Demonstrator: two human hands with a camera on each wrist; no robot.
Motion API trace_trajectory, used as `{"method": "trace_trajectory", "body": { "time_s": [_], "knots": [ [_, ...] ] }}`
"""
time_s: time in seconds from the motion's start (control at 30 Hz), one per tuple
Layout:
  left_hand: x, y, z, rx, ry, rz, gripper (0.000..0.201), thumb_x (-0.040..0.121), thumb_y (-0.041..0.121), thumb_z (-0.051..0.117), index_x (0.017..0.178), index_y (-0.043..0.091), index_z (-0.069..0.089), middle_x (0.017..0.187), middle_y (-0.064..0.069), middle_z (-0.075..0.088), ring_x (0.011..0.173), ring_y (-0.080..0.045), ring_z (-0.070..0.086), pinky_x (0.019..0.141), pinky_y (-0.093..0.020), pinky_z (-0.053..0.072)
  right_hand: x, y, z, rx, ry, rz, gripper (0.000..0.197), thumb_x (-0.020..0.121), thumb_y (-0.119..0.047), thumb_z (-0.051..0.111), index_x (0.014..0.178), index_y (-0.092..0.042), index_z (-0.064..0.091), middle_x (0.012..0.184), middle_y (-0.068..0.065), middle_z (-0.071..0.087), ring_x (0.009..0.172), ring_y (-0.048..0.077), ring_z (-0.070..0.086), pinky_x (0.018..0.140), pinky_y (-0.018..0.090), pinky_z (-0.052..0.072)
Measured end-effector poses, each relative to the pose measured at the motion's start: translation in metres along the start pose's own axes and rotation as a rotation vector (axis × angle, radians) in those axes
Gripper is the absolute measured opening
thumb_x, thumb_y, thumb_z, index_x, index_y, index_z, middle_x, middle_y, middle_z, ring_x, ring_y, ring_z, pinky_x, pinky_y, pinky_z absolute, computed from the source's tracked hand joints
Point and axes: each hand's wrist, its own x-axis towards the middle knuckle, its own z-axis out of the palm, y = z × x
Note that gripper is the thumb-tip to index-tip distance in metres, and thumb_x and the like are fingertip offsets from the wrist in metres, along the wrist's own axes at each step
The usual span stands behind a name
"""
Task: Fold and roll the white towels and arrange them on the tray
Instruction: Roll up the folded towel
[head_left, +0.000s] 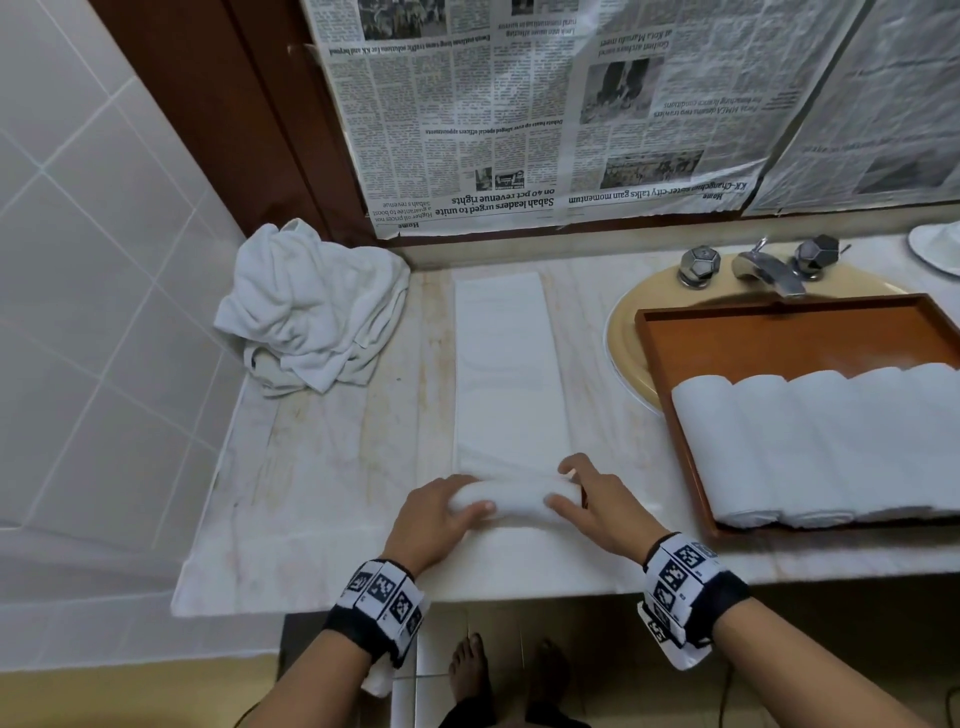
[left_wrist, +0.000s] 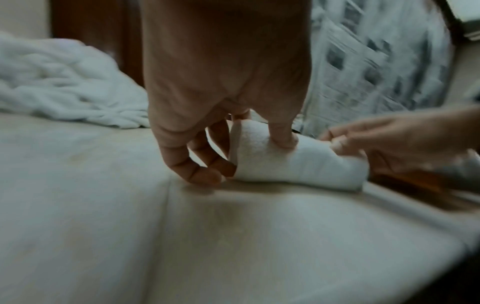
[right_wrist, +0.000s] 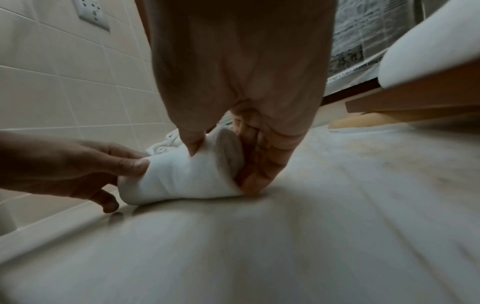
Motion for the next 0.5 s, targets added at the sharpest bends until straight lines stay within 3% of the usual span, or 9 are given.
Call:
{"method": "trace_trajectory", "body": {
  "time_s": [0.07, 0.17, 0.23, 0.3, 0.37, 0.43, 0.5],
  "knots": [
    [0.0, -0.001, -0.001, -0.136, 0.011, -0.042, 0.036, 0.09, 0.055, 0.064, 0.12, 0.035, 0.066, 0.11, 0.013, 0.07, 0.101, -0.007, 0.065, 0.088, -0.026, 0.053, -0.003, 0.001, 0.002, 0.027, 0.004, 0.016, 0.032, 0.096, -0.053, 0.05, 0.116, -0.028, 0.045, 0.082, 0.004, 0.064, 0.07, 0.018, 0.06, 0.067, 0.027, 0.047],
    [0.002, 0.001, 0.005, -0.148, 0.061, -0.112, 0.033, 0.092, 0.056, 0.061, 0.118, 0.036, 0.063, 0.101, 0.01, 0.068, 0.095, -0.011, 0.064, 0.081, -0.026, 0.052, 0.0, -0.004, 0.003, -0.014, 0.082, 0.022, 0.033, 0.098, -0.053, 0.046, 0.117, -0.026, 0.047, 0.076, -0.006, 0.057, 0.074, 0.019, 0.058, 0.069, 0.031, 0.045],
    [0.005, 0.005, 0.006, -0.148, 0.089, -0.183, 0.034, 0.091, 0.058, 0.06, 0.117, 0.036, 0.059, 0.082, 0.006, 0.062, 0.08, -0.013, 0.061, 0.071, -0.027, 0.047, 0.003, -0.01, 0.004, -0.037, 0.139, 0.043, 0.029, 0.099, -0.051, 0.045, 0.117, -0.029, 0.045, 0.073, -0.007, 0.052, 0.074, 0.021, 0.056, 0.07, 0.035, 0.047],
    [0.009, 0.007, 0.005, -0.115, 0.089, -0.187, 0.036, 0.09, 0.059, 0.061, 0.12, 0.039, 0.056, 0.067, 0.004, 0.054, 0.067, -0.012, 0.057, 0.063, -0.025, 0.042, 0.004, -0.013, 0.006, -0.149, 0.165, 0.03, 0.026, 0.101, -0.045, 0.043, 0.121, -0.029, 0.046, 0.094, -0.002, 0.054, 0.087, 0.023, 0.056, 0.071, 0.036, 0.048],
    [0.012, 0.009, 0.002, -0.061, 0.062, -0.153, 0.043, 0.09, 0.06, 0.059, 0.129, 0.045, 0.051, 0.063, 0.004, 0.052, 0.065, -0.011, 0.056, 0.062, -0.024, 0.042, 0.004, -0.014, 0.011, -0.222, 0.206, -0.011, 0.023, 0.102, -0.036, 0.042, 0.12, -0.025, 0.052, 0.115, 0.001, 0.048, 0.1, 0.024, 0.051, 0.07, 0.036, 0.049],
    [0.015, 0.008, 0.001, -0.018, 0.026, -0.121, 0.049, 0.092, 0.062, 0.055, 0.137, 0.05, 0.044, 0.07, 0.005, 0.059, 0.072, -0.013, 0.059, 0.069, -0.027, 0.046, 0.004, -0.014, 0.015, -0.263, 0.236, -0.086, 0.021, 0.102, -0.031, 0.044, 0.112, -0.019, 0.058, 0.118, 0.002, 0.048, 0.101, 0.025, 0.05, 0.064, 0.034, 0.048],
    [0.016, 0.004, 0.002, 0.0, -0.02, -0.115, 0.048, 0.094, 0.063, 0.05, 0.14, 0.05, 0.044, 0.108, 0.003, 0.07, 0.101, -0.02, 0.062, 0.09, -0.033, 0.049, 0.003, -0.012, 0.014, -0.312, 0.223, -0.171, 0.032, 0.1, -0.036, 0.039, 0.108, -0.015, 0.061, 0.114, 0.001, 0.052, 0.101, 0.024, 0.051, 0.062, 0.029, 0.043]
  ]
}}
